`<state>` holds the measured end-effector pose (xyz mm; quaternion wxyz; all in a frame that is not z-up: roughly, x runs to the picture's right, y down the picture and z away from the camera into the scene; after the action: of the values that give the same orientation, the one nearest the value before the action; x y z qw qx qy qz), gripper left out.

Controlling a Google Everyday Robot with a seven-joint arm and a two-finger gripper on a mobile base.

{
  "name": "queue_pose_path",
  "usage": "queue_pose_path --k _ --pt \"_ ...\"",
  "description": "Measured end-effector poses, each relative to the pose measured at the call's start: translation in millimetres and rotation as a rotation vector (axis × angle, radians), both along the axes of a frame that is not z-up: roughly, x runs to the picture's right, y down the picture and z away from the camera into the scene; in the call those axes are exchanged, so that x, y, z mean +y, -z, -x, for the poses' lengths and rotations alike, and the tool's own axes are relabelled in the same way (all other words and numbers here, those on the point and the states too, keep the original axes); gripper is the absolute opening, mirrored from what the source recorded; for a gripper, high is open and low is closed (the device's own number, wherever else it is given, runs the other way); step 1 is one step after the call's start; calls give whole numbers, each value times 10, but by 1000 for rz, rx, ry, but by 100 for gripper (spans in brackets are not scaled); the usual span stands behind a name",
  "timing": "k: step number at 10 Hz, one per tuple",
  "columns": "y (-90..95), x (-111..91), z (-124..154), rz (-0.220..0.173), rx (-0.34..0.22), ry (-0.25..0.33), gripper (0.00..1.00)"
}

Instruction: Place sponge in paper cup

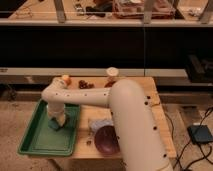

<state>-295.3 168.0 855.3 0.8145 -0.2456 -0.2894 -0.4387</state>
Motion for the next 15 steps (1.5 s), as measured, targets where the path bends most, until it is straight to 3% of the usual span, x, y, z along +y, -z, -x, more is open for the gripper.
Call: queue_pose_path --k 2,5,6,7,9,10,15 --pt "136 -177 -9 -21 -47 -13 14" --pt "579 -733 -75 -58 -104 -18 14" --pt "679 -922 -129 -66 -106 -19 14" --pt "799 -1235 -249 -78 -99 -17 14" --pt "868 -1614 -424 -97 -86 -6 14" --pt "888 -1691 -454 -101 -85 -4 14" --pt "893 -1692 -438 -101 -86 -1 14"
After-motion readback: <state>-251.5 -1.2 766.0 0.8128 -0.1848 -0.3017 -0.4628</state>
